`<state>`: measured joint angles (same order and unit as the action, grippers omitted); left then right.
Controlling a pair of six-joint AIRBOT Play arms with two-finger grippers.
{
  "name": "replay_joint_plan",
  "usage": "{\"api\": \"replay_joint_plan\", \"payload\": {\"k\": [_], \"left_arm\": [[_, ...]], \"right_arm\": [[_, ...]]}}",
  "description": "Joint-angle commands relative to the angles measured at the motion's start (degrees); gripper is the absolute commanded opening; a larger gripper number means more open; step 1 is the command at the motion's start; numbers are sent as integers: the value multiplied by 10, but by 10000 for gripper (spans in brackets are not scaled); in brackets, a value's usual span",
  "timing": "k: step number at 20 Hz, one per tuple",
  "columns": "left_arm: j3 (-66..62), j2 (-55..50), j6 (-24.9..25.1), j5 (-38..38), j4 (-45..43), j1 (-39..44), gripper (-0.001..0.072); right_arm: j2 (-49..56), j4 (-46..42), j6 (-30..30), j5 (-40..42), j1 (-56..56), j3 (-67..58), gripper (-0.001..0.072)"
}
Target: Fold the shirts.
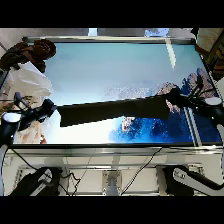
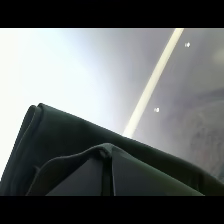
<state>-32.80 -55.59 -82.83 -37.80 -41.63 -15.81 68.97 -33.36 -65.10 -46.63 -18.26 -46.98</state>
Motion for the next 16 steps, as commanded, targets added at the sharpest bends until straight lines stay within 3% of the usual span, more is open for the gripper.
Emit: {"api": "replay_joint_plan", "payload": {"k": [1, 5, 12, 16], "left_arm": [[-47, -102, 8, 26, -8, 67, 19], [-61, -174, 1, 57, -8, 89, 19], [-81, -180, -8, 88, -6, 89, 19], [-92, -180, -14, 100, -6, 89, 19]], "right_arm": [[104, -30, 5, 27, 44, -59, 21], [165, -50, 0, 51, 49, -66, 21], [167, -108, -32, 76, 49, -66, 22], [167, -182, -61, 82, 49, -66, 22]]}}
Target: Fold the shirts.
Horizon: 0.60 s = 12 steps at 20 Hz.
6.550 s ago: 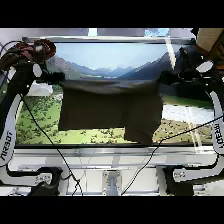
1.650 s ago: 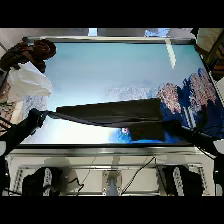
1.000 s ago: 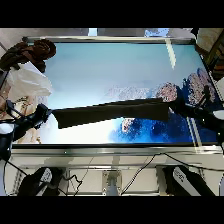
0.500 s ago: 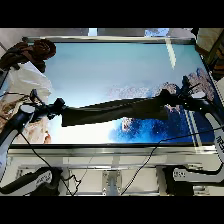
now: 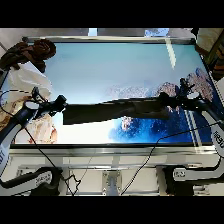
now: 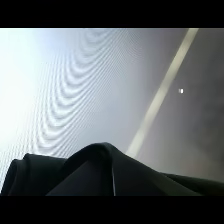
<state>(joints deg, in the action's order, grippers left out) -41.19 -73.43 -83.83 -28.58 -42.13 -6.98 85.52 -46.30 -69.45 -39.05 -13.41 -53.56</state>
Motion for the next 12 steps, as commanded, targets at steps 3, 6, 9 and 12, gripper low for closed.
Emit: {"api": "replay_joint_plan", "payload": {"k": [3, 6, 9, 12], "left_arm": [[-8, -2, -3, -3, 2, 0, 21], [-12, -2, 21, -13, 21, 0, 464], [-55, 1, 86, -32, 96, 1, 576], [-119, 1, 177, -108, 195, 3, 573]], "right_arm": [[1, -56, -17, 6, 0, 0, 67], [0, -22, -11, -9, 0, 0, 361], [-22, -5, 25, -12, -1, -5, 362], [-70, -30, 26, -14, -22, -30, 384]]}}
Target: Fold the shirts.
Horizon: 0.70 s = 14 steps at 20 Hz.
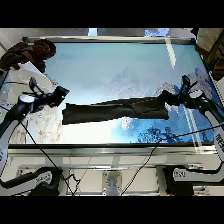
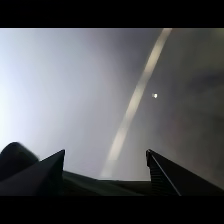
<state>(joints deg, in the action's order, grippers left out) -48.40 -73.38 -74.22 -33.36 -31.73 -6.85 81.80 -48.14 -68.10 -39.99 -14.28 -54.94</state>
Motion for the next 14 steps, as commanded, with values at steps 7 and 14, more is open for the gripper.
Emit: {"api": "replay_joint_plan", "payload": {"k": [7, 14], "left_arm": [[-83, -13, 59, -60, 133, 199, 19], [-206, -191, -23, -31, 43, 343, 17]], "right_arm": [[-30, -59, -10, -176, -123, -9, 488], [44, -50, 7, -230, -132, -4, 515]]}}
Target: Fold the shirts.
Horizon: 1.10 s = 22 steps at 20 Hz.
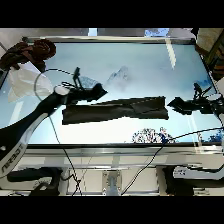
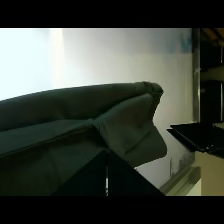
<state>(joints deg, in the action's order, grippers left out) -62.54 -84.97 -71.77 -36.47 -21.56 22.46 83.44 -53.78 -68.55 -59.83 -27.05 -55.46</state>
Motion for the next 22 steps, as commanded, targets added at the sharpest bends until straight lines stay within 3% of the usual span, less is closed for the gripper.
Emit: {"api": "replay_joint_plan", "payload": {"k": [1, 4, 8, 11, 17, 22], "left_arm": [[-110, -114, -86, -20, -104, 59, 17], [-229, -200, -189, -83, -226, 76, 17], [-296, -244, -240, -122, -283, 77, 17], [-297, -252, -276, -141, -333, 76, 17], [-297, -257, -289, -195, -347, 76, 17], [-297, -257, -289, -192, -353, 76, 17]], "right_arm": [[34, 14, 17, -31, -5, 1, 515], [43, 3, 40, -21, -6, 1, 519], [52, 3, 42, -2, -37, 1, 551], [66, 52, 63, -4, -59, 1, 551], [131, 225, 117, -30, -56, 1, 550], [137, 182, 108, -10, -31, -5, 549]]}}
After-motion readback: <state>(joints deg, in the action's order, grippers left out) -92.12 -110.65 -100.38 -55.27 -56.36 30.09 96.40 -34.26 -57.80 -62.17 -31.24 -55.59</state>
